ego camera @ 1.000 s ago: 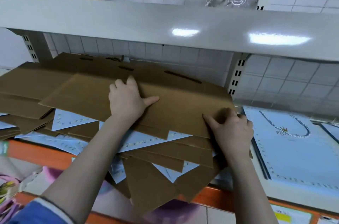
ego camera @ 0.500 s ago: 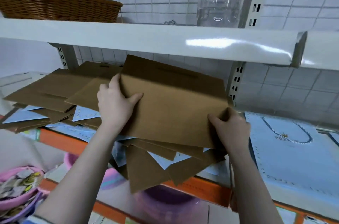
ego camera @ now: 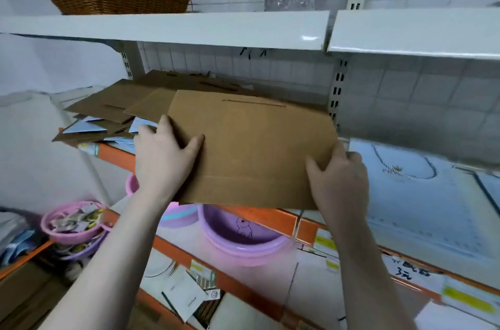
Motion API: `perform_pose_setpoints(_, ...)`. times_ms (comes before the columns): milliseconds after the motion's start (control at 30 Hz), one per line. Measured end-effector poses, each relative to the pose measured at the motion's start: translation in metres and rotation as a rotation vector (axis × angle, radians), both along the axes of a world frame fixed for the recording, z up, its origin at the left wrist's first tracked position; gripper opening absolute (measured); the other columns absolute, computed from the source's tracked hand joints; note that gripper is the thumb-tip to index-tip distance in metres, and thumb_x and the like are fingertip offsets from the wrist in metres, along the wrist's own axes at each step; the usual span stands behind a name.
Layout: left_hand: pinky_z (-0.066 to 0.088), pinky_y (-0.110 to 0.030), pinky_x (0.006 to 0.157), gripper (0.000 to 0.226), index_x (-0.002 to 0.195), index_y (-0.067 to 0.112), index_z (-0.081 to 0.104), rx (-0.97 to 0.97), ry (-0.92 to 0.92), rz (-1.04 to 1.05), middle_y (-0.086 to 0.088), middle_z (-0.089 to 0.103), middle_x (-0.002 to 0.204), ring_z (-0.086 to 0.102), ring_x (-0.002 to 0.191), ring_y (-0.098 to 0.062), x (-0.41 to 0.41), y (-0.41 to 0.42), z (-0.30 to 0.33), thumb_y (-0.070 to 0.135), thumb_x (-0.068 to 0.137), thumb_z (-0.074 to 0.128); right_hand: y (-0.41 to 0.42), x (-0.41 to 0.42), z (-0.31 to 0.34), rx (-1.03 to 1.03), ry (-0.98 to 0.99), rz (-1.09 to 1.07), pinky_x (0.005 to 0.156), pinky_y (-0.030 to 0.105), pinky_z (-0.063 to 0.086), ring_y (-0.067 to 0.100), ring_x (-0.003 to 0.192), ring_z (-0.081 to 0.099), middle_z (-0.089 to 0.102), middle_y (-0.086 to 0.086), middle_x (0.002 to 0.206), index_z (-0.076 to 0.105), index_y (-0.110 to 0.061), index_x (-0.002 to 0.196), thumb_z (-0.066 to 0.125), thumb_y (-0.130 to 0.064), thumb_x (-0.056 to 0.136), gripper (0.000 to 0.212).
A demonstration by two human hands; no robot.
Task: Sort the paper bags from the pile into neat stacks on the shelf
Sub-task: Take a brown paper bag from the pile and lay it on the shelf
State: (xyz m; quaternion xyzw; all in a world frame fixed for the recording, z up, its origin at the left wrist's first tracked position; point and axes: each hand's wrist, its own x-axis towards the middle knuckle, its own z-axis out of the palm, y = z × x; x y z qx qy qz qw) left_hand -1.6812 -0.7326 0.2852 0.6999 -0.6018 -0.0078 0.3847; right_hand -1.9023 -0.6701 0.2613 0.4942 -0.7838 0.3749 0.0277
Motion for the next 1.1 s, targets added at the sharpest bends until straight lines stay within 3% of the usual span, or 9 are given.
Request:
perform_pose_setpoints(167,0.03,-0.043,0.098,0.067,0.128,0.003,0.046,0.032,-0.044,-0.01,-0.028,0.044,0.114,0.039,0.113,-0.042,-0.004,0.036,-0.007,0.05,0.083,0.059,0.044,0.005,0.001,0.071,0.068,-0.036,0.084,0.034,0.039,0.032,0.111,0.044,0.049,0.018,0.121,0.04,-0.002,0.135,0.046,-0.042,0.093,0.058)
perform_pose_setpoints(333,0.032,-0.043,0.096,0.069,0.128,0.003,0.046,0.046,-0.08,-0.038,-0.03,0.045,0.113,0.041,0.111,-0.043,0.001,0.073,-0.01,0.053,0.082,0.059,0.092,0.015,-0.001,0.066,0.097,-0.088,0.085,0.036,0.037,0.033,0.107,0.045,0.051,0.018,0.117,0.047,0.0,0.128,0.049,-0.041,0.091,0.055)
perform_pose_setpoints(500,0.036,-0.046,0.098,0.073,0.131,0.005,0.046,0.074,-0.066,-0.095,-0.032,0.046,0.114,0.042,0.112,-0.045,0.015,0.121,-0.035,0.055,0.079,0.061,0.158,0.034,-0.013,0.144,0.118,-0.153,0.092,0.035,0.038,0.028,0.116,0.042,0.046,0.013,0.127,0.04,-0.009,0.134,0.042,-0.046,0.093,0.055)
perform_pose_setpoints(667,0.038,-0.048,0.096,0.074,0.132,0.006,0.045,0.139,-0.05,-0.163,-0.031,0.045,0.111,0.043,0.109,-0.045,0.009,0.174,-0.062,0.052,0.078,0.065,0.225,0.036,-0.042,0.225,0.066,-0.179,0.095,0.037,0.035,0.033,0.112,0.043,0.048,0.018,0.123,0.046,-0.004,0.128,0.048,-0.045,0.091,0.055)
perform_pose_setpoints(1100,0.034,-0.047,0.095,0.074,0.134,0.007,0.044,0.149,-0.052,-0.418,-0.031,0.044,0.112,0.04,0.11,-0.043,-0.11,0.254,-0.057,0.049,0.078,0.066,0.341,-0.051,-0.044,0.264,0.028,-0.404,0.099,0.035,0.03,0.03,0.116,0.039,0.043,0.013,0.131,0.038,-0.014,0.138,0.046,-0.051,0.09,0.062)
